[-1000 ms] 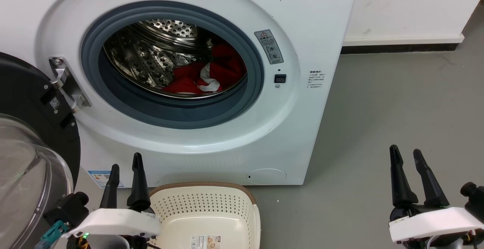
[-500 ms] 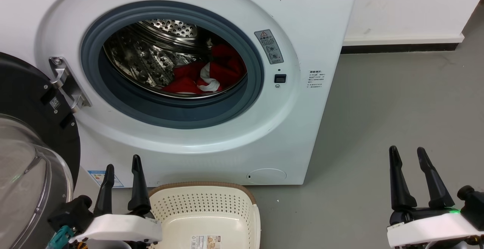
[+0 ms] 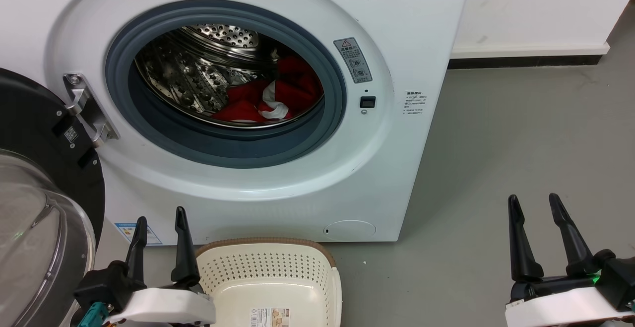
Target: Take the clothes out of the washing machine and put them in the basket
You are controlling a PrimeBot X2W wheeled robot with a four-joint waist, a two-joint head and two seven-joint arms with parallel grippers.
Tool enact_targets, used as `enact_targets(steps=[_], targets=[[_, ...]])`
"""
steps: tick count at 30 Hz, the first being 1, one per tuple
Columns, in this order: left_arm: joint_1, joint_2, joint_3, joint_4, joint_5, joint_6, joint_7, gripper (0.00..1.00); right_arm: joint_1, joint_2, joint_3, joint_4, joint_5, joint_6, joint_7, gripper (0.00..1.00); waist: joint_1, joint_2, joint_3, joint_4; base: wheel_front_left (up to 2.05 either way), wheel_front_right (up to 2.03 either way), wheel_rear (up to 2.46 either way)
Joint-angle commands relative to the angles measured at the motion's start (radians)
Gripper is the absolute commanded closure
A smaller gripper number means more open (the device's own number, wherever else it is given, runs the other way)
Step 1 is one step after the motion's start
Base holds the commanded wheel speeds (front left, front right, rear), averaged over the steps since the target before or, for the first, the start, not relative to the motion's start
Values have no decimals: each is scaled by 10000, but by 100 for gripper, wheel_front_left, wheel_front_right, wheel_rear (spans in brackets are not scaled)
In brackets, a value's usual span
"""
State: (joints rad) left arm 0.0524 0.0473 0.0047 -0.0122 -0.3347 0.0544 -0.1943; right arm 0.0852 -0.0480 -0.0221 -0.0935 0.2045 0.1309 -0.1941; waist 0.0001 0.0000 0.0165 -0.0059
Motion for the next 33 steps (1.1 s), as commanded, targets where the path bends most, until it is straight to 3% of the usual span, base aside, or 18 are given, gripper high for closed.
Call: enact_targets(steps=[1, 33], targets=[[36, 35, -15, -120, 217, 48, -70, 0, 87, -37, 24, -134, -189, -3, -74, 0, -1, 0, 4, -3, 0, 0, 0], [425, 44, -169, -184, 2290, 105, -686, 0, 555, -32, 224, -517, -2321, -3, -697, 0, -1, 0, 42, -15, 0, 0, 0]])
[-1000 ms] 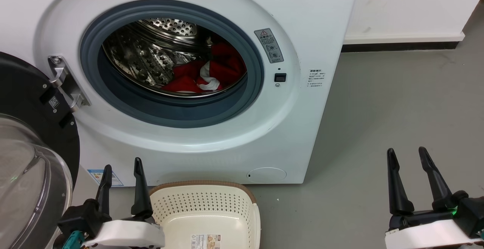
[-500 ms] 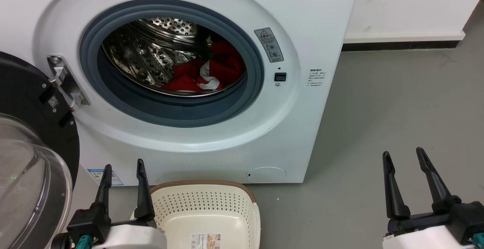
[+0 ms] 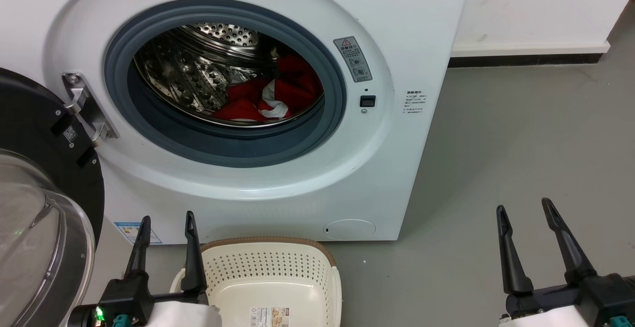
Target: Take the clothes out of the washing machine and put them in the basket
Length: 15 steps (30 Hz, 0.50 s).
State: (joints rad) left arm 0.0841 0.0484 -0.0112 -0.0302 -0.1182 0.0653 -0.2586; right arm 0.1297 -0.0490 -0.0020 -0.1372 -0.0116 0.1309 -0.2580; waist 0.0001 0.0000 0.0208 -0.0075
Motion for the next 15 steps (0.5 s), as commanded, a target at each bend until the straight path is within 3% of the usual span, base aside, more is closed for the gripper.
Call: enact_targets(steps=[1, 15], targets=[[116, 33, -10, 9, 172, -8, -71, 0, 122, -23, 32, -91, -214, -3, -73, 0, -1, 0, -2, 3, 0, 0, 0], [118, 32, 40, 247, 38, -74, -72, 0, 174, -20, 25, 84, 36, -3, -81, 0, -1, 0, -11, -3, 0, 0, 0]])
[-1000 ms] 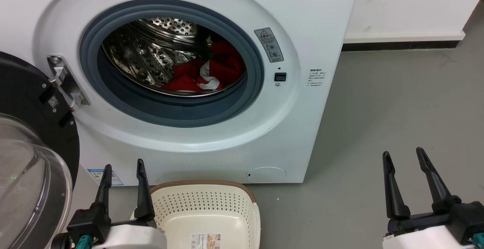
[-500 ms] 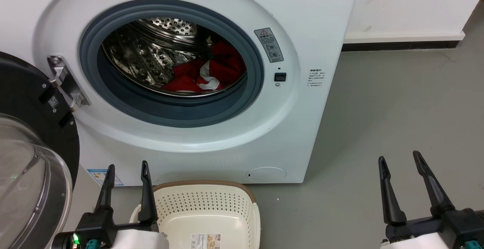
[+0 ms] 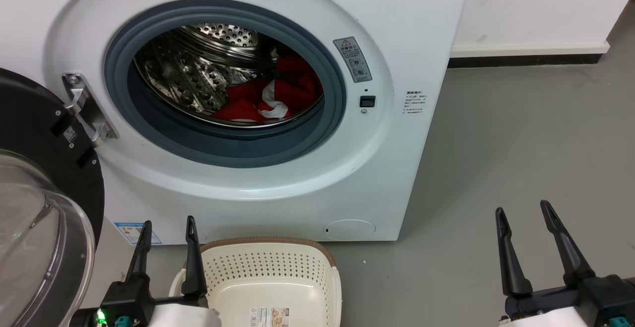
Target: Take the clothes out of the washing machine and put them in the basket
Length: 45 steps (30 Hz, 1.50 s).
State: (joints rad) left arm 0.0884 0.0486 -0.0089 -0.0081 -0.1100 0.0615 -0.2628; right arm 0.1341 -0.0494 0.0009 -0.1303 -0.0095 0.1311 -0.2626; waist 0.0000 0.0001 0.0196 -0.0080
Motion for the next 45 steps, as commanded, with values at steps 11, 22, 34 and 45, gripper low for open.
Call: enact_targets(steps=[11, 22, 34, 45], targets=[[84, 30, 0, 99, 33, 57, -30, 0, 132, -16, 25, 96, 16, -7, -35, 0, 0, -1, 11, -12, 0, 0, 0], [-332, 29, 224, 392, -172, -192, -30, 0, -141, -16, 140, 28, -37, -7, -35, 0, 0, -1, 261, -201, 0, 0, 0], [-4025, 545, 1106, 2388, 461, -1208, -30, 0, -1377, -11, 220, -295, 81, -7, -32, 0, 0, -1, 2335, -977, 0, 0, 0], [-7731, 1838, 1204, 5147, 787, -1511, -28, 0, -2364, -8, 218, -485, 475, -7, -30, 0, 0, -1, 4111, -1843, 0, 0, 0]])
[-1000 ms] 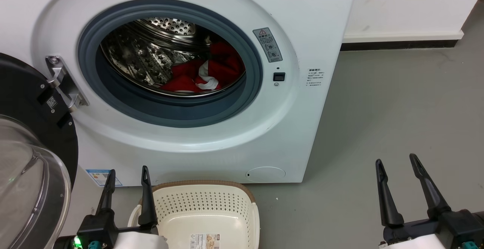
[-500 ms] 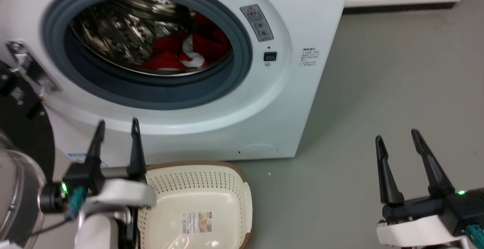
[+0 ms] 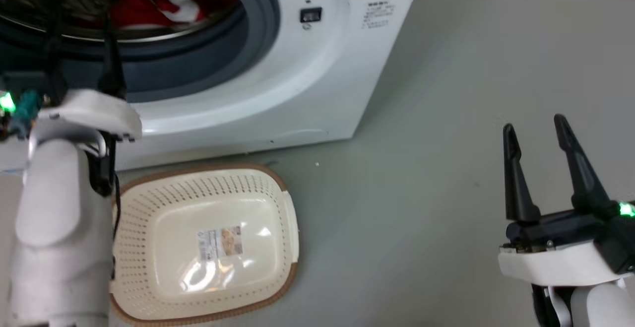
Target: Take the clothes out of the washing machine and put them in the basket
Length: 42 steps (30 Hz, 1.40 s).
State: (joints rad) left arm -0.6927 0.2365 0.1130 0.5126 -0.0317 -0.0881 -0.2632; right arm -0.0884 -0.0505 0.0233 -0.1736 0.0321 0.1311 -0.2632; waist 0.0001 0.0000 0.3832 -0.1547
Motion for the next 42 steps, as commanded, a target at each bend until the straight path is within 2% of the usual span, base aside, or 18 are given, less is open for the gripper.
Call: enact_targets(steps=[1, 4, 10, 15, 20, 27, 35, 42], targets=[[-351, 130, -78, 335, 77, -52, -20, 0, -238, 5, -5, -70, 92, -7, -25, 0, -1, 0, 650, -451, 0, 0, 0], [-1645, 568, -288, 1228, 197, -142, 70, 0, -498, 5, -13, -139, 228, -7, -26, 0, -1, 0, 1139, -642, 0, 0, 0], [-3737, 1267, -873, 2404, 321, -323, 1266, 0, -927, 5, 47, -314, 513, -7, -25, 0, -1, 0, 2058, -943, 0, 0, 0], [-5125, 1746, -1403, 3164, 61, -397, 2944, 0, -1247, 5, 50, -512, 743, -7, -25, 0, -1, 0, 2726, -1162, 0, 0, 0], [-6262, 2283, -2357, 3561, -582, -407, 4908, 0, -1425, 5, 218, -740, 832, -7, -25, 0, -1, 0, 3292, -1379, 0, 0, 0], [-7485, 3217, -3858, 3396, -1813, -411, 7703, 0, -1457, 3, 495, -936, 1001, -7, -25, 0, -1, 0, 3924, -1703, 0, 0, 0], [-8390, 3879, -4654, 2938, -2850, -412, 10572, 0, -1658, 5, 659, -1124, 1251, -7, -25, 0, -1, 0, 4507, -1909, 0, 0, 0], [-8627, 4140, -4994, 2622, -2812, -378, 11464, 0, -1800, 5, 665, -1175, 1384, -7, -25, 0, -1, 0, 4891, -2012, 0, 0, 0]])
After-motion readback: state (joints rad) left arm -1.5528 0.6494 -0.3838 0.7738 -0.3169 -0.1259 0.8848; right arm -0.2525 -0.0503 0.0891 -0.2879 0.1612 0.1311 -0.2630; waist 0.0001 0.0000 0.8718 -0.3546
